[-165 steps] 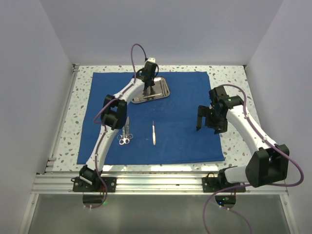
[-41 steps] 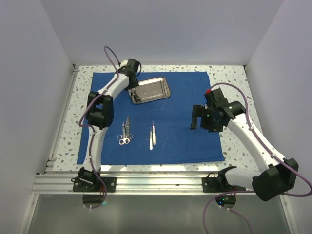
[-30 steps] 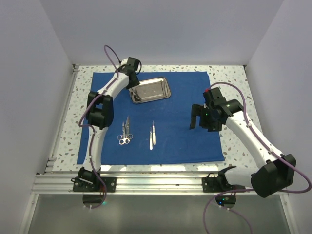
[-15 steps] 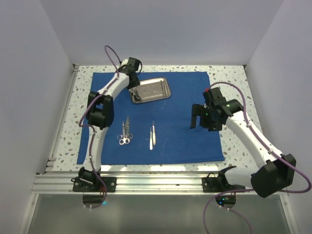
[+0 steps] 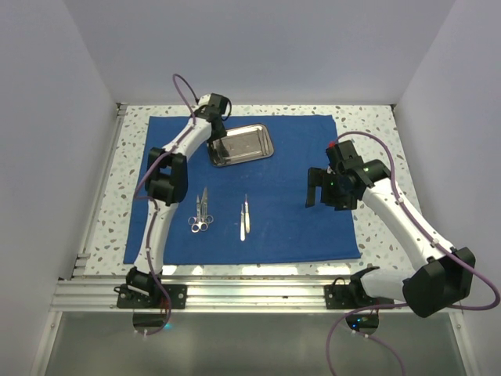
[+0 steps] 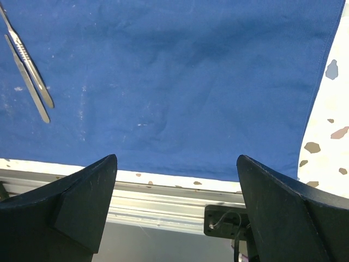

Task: Open and lay out the surgical kit
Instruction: Pick up the medical item from the container.

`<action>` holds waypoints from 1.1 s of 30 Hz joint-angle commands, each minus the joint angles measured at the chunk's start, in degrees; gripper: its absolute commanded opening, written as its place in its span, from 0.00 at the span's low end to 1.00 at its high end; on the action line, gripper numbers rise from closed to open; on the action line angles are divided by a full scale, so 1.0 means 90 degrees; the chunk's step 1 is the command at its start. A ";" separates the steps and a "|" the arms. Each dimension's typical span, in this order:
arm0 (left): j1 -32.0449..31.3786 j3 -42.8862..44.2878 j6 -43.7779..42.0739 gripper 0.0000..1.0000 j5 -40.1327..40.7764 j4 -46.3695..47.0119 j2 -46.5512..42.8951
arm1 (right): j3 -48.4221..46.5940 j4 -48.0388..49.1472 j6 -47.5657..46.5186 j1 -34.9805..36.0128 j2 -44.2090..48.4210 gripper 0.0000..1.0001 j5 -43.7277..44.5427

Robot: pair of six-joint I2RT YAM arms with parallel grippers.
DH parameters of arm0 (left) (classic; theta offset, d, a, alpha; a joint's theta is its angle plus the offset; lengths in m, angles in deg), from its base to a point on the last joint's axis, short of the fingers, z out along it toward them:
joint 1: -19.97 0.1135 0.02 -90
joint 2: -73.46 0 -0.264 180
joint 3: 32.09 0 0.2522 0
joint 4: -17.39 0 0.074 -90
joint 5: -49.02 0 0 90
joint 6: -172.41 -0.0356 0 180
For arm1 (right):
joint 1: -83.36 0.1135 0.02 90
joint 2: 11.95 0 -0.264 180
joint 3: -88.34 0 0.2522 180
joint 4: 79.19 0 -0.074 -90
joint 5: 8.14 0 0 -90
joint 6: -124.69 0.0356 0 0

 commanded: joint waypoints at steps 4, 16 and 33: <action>0.0057 0.0087 -0.0056 0.32 -0.0114 -0.0173 0.0409 | -0.0116 0.0072 -0.0222 -0.0069 -0.0148 0.95 0.0138; 0.0076 0.0214 -0.0476 0.15 -0.0505 -0.0377 0.0780 | -0.0116 0.0111 -0.0389 -0.0235 -0.0353 0.96 0.0070; 0.0008 -0.0197 -0.1335 0.23 -0.1129 -0.1422 0.0721 | 0.0177 0.0335 -0.0437 -0.0518 -0.0236 0.96 -0.0192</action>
